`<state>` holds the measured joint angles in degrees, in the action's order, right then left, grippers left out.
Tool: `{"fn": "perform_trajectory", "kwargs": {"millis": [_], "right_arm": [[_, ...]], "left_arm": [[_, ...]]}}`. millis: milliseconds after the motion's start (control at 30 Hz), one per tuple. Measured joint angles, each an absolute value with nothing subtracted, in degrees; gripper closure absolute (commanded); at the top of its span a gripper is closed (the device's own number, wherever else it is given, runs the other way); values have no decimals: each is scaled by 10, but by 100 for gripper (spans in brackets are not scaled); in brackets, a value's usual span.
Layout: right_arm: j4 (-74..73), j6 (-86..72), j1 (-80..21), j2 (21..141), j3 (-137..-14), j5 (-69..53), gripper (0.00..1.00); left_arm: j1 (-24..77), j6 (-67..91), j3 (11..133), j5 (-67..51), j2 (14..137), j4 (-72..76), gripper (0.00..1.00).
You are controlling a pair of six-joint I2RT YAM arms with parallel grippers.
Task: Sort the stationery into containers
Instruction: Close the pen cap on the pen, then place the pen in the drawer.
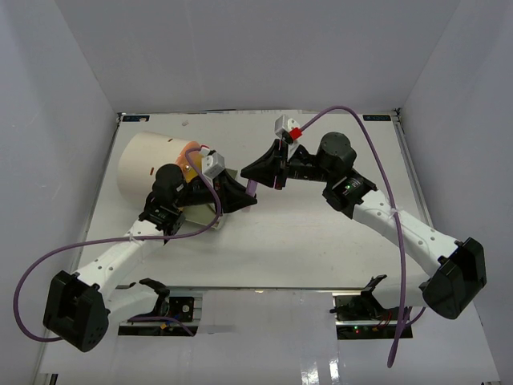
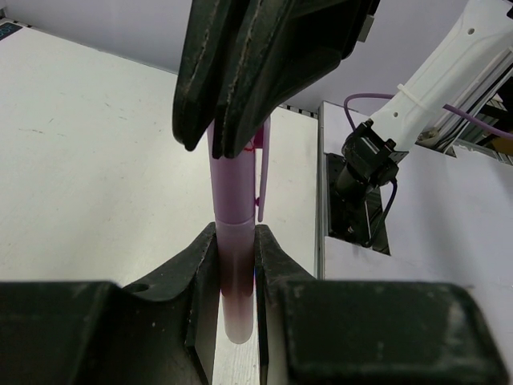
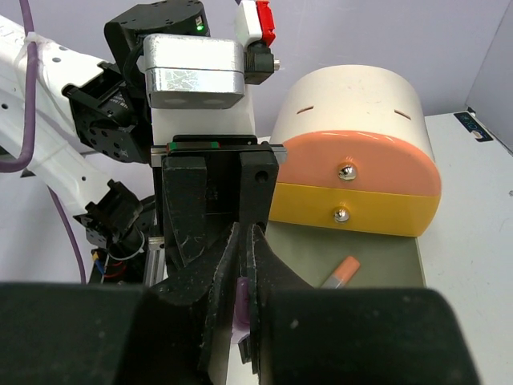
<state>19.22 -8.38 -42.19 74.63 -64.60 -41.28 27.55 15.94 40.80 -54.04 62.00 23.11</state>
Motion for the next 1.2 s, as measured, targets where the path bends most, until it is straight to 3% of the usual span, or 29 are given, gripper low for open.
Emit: {"fn": "perform_trajectory", "kwargs": {"millis": [1200], "right_arm": [[208,-26,-439,740,-637,-336,90]], "left_arm": [[279,134,447,-496,633,205,100]]}}
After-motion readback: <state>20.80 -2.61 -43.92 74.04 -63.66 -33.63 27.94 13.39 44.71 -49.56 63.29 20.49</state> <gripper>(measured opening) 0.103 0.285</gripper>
